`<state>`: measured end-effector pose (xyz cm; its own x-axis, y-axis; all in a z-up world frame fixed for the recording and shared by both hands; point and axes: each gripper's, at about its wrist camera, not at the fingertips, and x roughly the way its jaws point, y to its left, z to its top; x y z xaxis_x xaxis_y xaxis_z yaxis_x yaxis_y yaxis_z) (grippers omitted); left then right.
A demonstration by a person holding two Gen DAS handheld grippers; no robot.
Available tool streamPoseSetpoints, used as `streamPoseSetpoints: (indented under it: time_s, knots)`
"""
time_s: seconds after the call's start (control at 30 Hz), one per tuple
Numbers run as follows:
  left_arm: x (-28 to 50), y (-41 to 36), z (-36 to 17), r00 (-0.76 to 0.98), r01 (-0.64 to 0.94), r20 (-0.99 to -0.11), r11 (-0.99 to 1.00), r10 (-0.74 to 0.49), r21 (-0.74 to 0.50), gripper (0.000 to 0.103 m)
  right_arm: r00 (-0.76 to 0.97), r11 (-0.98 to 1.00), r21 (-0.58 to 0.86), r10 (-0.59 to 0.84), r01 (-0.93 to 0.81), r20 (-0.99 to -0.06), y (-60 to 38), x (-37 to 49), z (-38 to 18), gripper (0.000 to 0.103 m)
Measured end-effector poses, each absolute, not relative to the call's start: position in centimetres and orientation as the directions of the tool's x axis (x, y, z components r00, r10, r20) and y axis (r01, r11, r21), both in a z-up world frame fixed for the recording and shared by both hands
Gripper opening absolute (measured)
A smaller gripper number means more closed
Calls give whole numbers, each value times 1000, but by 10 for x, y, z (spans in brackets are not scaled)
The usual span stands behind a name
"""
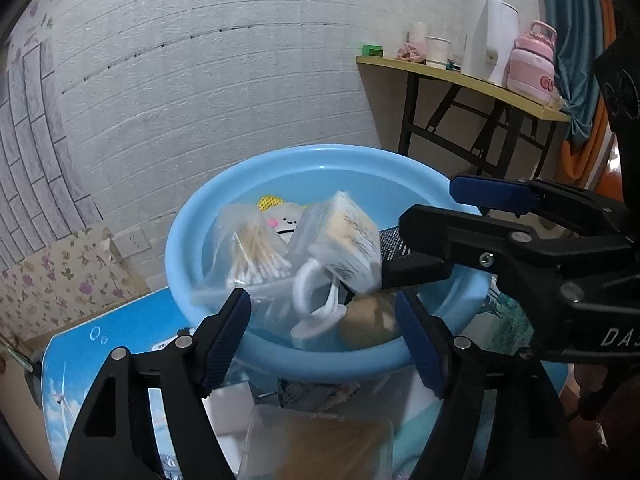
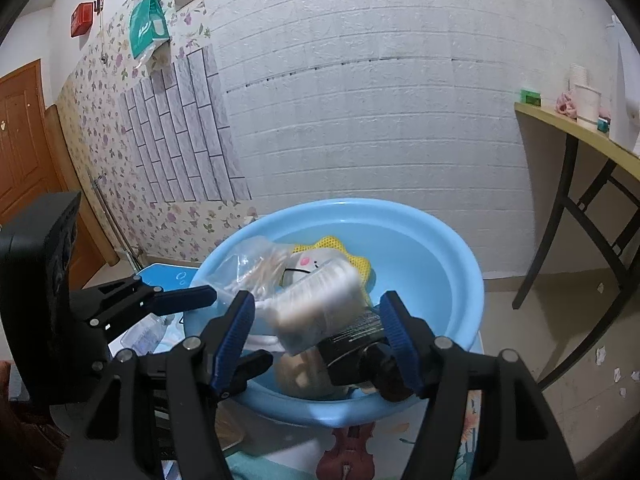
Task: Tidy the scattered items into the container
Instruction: 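Carry the white hook and tissue pack over the blue basin with both grippers, then open both grippers to drop the hook and tissue pack into the basin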
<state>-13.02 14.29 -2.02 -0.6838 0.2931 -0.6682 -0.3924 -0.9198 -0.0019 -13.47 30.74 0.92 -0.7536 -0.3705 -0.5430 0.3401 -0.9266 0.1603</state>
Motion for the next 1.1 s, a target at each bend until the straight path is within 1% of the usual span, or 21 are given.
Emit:
streamPoseSetpoints:
  time_s: [0.17, 0.47, 0.63, 0.73, 0.93, 1.03, 1.1]
  knots:
    - [-121, 137, -16, -695, -387, -659, -922, 289, 4, 74, -757, -928, 147, -365, 342, -542, 305, -125, 14, 65]
    - [-102, 115, -14, -703, -359, -648, -933, 293, -33, 75, -754, -935, 129, -345, 332, -559, 300, -106, 19, 65]
    - [-91, 103, -17, -708, -339, -650, -940, 277, -31, 75, -752, -938, 127, -336, 323, -567, 295, -97, 19, 65]
    - [-86, 95, -20, -702, -335, -655, -941, 280, -43, 75, -740, -944, 144, -322, 296, -591, 293, -97, 13, 65]
    - [-76, 77, -23, -709, -304, -654, -951, 263, -54, 75, -716, -944, 131, -316, 303, -622, 281, -94, 6, 65]
    - [-72, 65, -25, -718, -278, -649, -959, 250, -63, 80, -707, -942, 120, -315, 313, -633, 272, -92, 6, 65]
    - [-69, 57, -24, -726, -263, -642, -962, 244, -69, 81, -704, -940, 111, -318, 324, -635, 265, -89, 6, 65]
